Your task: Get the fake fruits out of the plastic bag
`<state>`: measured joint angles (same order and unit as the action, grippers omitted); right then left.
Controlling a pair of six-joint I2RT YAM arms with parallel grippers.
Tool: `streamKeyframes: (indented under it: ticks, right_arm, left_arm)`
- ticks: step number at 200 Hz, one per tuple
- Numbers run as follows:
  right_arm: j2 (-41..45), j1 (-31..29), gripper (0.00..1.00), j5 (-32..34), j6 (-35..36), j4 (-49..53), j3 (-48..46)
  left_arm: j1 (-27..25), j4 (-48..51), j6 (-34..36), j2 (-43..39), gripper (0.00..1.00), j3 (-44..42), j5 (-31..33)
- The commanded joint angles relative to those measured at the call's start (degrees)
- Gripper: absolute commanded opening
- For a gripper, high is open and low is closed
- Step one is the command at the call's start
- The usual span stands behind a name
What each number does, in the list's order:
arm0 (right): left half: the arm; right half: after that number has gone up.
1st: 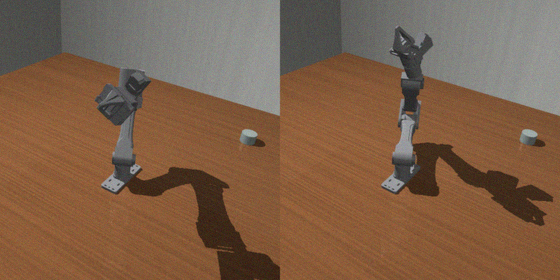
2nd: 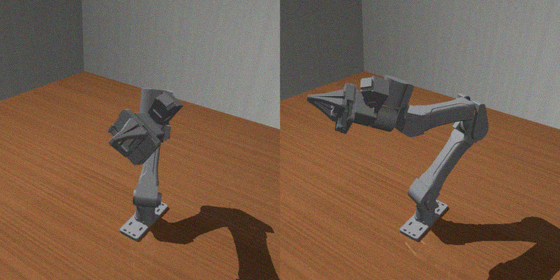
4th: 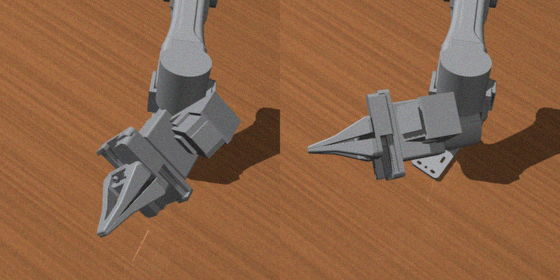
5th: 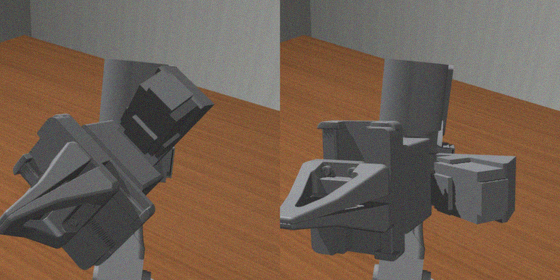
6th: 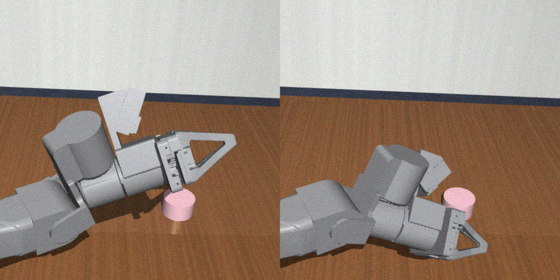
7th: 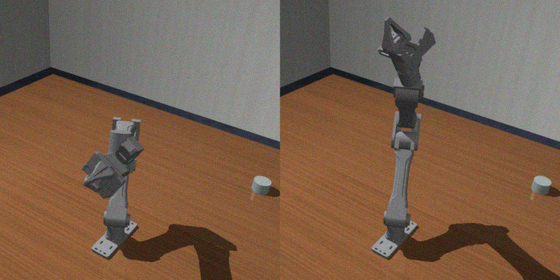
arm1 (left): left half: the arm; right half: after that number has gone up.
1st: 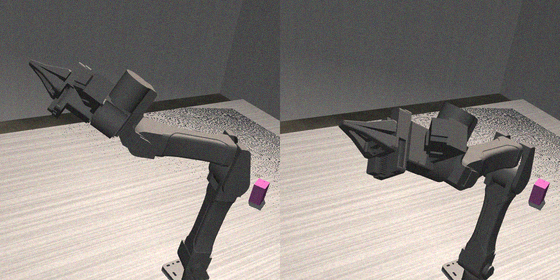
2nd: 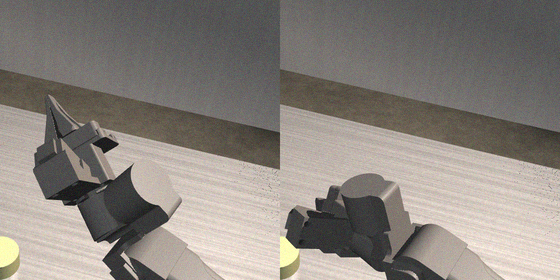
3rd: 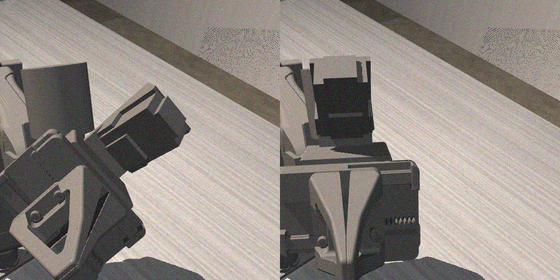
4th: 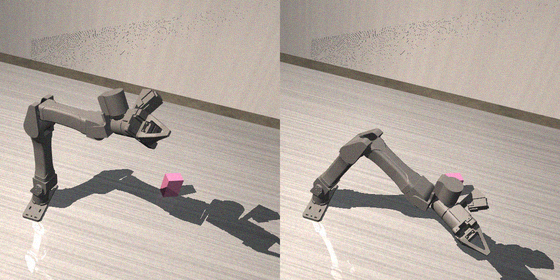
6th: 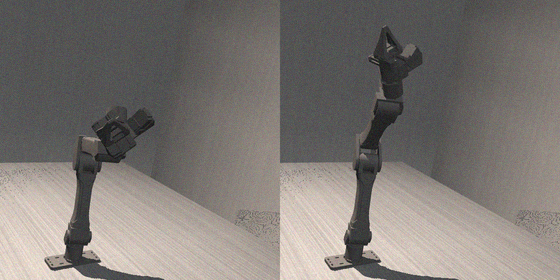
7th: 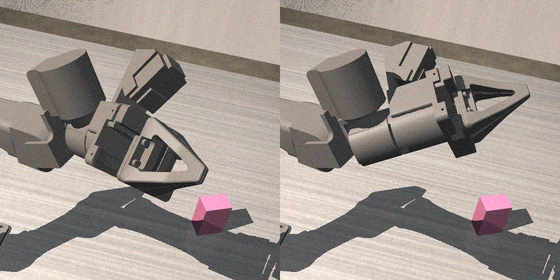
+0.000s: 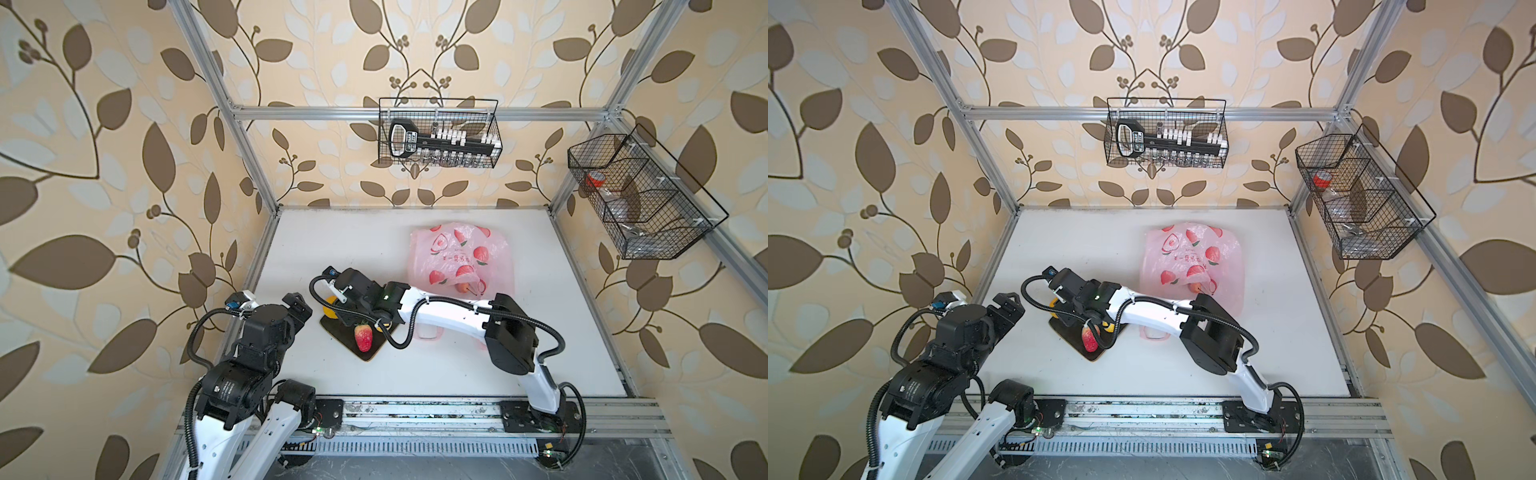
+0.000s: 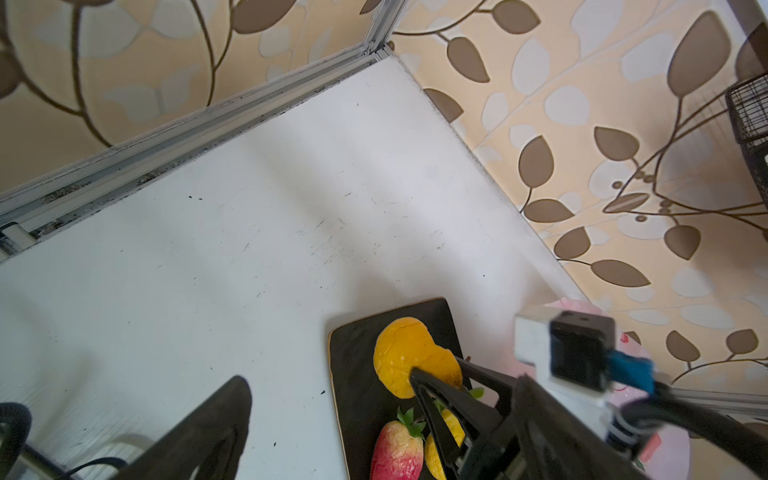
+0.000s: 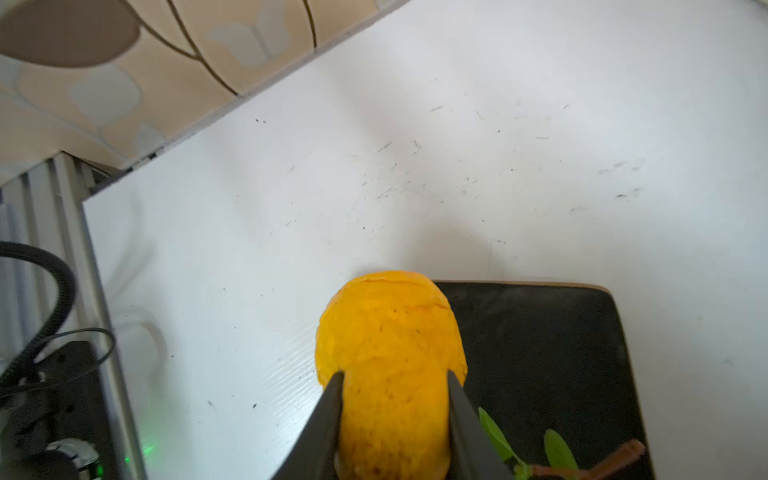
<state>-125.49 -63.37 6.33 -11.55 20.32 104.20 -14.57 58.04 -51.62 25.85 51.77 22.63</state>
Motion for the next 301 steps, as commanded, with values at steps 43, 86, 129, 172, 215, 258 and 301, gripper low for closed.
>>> streamKeyframes:
  ticks: [43, 86, 129, 172, 215, 258, 301]
  right_arm:
    - [-6.4, -0.3, 0.33, 3.3, 2.8, 3.3, 4.8]
    - [-5.7, -0.3, 0.61, 1.8, 2.4, 3.1, 5.5]
    - [2.9, -0.3, 0.67, -1.0, 1.7, 0.2, 2.4]
    - [21.6, 2.2, 0.66, 1.9, -1.1, -5.8, -13.4]
    - [45.7, 8.0, 0.64, 7.8, -7.0, -11.7, -37.5]
    - [65.4, 18.4, 0.66, 12.8, -13.8, -9.3, -55.7]
    - [77.0, 37.0, 0.63, 5.8, -22.1, -1.6, -65.1]
  left_arm:
    - [0.2, 2.4, 1.4, 0.3, 0.97, 3.4, -0.6]
    - [0.2, 1.3, 4.5, 1.6, 0.99, 4.0, -2.1]
    - [0.2, -3.3, 10.2, 4.5, 0.99, 5.4, -5.9]
    - [0.2, -7.6, 18.2, 9.4, 0.99, 8.5, -8.9]
    - [0.2, -15.2, 23.0, 17.0, 0.97, 9.4, -21.4]
    - [-13.3, -23.8, 23.8, 26.2, 0.95, 8.6, -22.1]
    - [-37.6, -26.0, 25.9, 41.9, 0.95, 10.5, -8.1]
